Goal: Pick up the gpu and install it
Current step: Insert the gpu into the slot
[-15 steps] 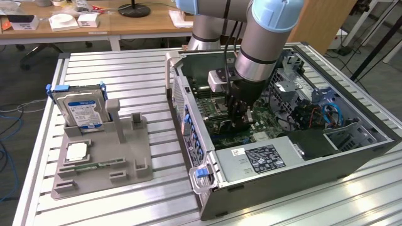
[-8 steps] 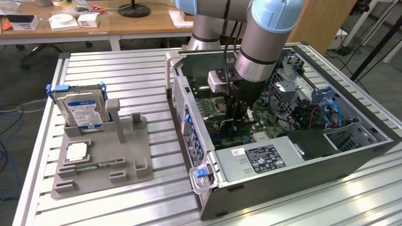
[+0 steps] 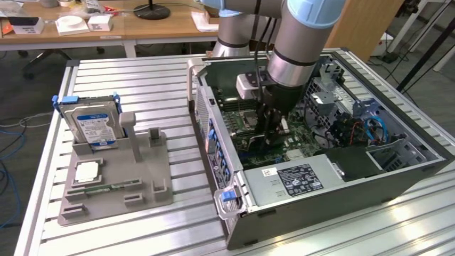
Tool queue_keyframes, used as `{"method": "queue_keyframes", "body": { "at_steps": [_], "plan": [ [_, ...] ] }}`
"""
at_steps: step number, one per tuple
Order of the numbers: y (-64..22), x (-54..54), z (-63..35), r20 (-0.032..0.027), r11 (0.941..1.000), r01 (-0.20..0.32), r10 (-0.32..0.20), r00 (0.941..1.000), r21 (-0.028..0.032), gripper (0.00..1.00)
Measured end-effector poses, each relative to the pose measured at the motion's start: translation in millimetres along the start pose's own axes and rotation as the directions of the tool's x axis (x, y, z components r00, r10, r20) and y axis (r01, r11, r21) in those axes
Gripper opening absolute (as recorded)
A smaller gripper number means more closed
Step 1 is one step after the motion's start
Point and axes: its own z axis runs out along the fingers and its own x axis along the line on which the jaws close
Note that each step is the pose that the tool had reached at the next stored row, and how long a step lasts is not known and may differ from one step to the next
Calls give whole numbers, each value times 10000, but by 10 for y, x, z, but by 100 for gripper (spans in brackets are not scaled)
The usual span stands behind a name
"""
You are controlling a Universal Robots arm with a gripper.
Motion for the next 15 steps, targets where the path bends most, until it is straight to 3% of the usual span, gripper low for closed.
{"method": "queue_keyframes", "body": {
  "at_steps": [8, 13, 15],
  "plan": [
    [10, -4, -266, -1, 10000, 0, 0, 10000, 0, 51],
    [10, -5, -278, 2, 10000, 0, 0, 10000, 2, 49],
    [10, -5, -278, 1, 10000, 1, -1, 10000, 3, 38]
  ]
}}
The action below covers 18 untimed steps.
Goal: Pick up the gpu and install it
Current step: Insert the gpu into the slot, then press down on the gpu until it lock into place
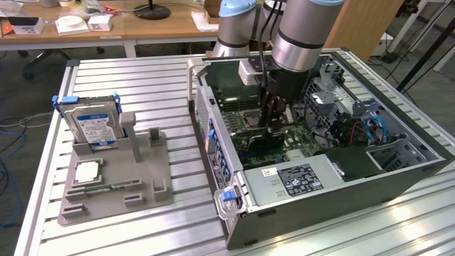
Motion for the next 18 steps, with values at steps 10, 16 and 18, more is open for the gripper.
{"method": "queue_keyframes", "body": {
  "at_steps": [10, 16, 18],
  "plan": [
    [0, 0, 0, 0, 10000, 0, 0, 10000, 5, 11],
    [0, 0, 0, 0, 10000, 0, 0, 10000, 13, 11],
    [0, 0, 0, 0, 10000, 0, 0, 10000, 14, 11]
  ]
}}
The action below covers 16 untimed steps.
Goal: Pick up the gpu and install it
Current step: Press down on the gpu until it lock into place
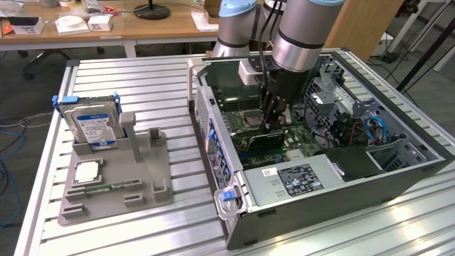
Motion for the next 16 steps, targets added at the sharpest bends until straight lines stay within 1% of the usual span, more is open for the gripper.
{"method": "queue_keyframes", "body": {
  "at_steps": [6, 16],
  "plan": [
    [0, 0, 10, -1, 10000, -1, 1, 10000, -8, 11],
    [-6, 4, 183, -4, 10000, -1, 1, 10000, -6, 11]
  ]
}}
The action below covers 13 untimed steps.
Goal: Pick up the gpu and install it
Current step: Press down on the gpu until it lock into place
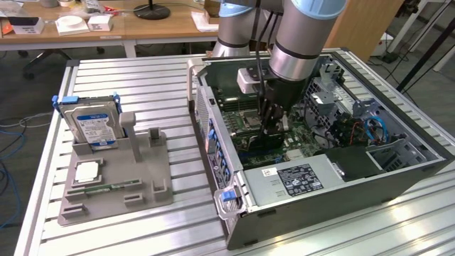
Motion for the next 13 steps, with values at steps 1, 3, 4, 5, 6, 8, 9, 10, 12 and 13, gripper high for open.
{"method": "queue_keyframes", "body": {
  "at_steps": [1, 3, 4, 5, 6, 8, 9, 10, 12, 13],
  "plan": [
    [0, 0, 1, -3, 10000, 0, 0, 10000, -1, 11],
    [0, -1, -12, 7, 10000, 1, -1, 10000, 1, 11],
    [2, -2, -56, 5, 10000, 0, 0, 10000, -5, 11],
    [5, -2, -104, 4, 10000, -1, 1, 10000, -12, 11],
    [6, -3, -149, 4, 10000, -2, 2, 10000, -17, 11],
    [16, -3, -212, 9, 10000, 1, -1, 10000, -28, 11],
    [27, -3, -225, 8, 10000, -1, 1, 10000, -30, 11],
    [44, -3, -228, 12, 10000, -8, 8, 10000, -31, 11],
    [70, -2, -235, 15, 10000, -37, 37, 10000, -34, 11],
    [80, -2, -237, 15, 10000, -59, 59, 10000, -36, 11]
  ]
}}
